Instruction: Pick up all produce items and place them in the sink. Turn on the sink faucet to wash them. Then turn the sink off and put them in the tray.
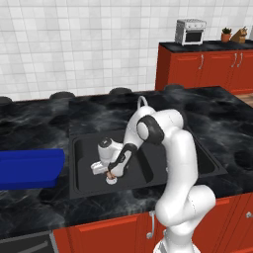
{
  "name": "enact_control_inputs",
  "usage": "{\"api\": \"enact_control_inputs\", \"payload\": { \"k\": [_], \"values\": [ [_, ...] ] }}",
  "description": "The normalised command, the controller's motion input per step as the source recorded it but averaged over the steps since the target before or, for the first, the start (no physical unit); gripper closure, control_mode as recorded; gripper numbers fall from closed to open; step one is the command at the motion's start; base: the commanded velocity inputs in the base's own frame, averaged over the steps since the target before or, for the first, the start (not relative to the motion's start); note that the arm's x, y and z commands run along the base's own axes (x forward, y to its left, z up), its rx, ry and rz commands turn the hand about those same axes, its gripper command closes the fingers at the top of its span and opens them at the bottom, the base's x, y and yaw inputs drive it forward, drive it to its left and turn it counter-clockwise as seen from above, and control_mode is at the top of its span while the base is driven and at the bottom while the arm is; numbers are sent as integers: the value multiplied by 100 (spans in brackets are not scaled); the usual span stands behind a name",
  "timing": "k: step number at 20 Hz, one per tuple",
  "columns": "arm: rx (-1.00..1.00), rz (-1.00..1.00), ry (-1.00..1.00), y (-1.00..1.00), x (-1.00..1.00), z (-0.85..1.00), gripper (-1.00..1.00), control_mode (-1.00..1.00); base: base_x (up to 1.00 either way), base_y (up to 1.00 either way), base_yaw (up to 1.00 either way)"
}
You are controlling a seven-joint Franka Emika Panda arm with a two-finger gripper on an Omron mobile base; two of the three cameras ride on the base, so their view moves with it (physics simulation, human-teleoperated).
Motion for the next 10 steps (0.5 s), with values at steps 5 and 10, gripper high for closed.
{"api": "enact_control_inputs", "payload": {
  "k": [5,10],
  "values": [
    [0,0,7,0,0,-23,-100,-100,0,0,0],
    [0,0,10,0,0,-24,-100,-100,0,0,0]
  ]
}}
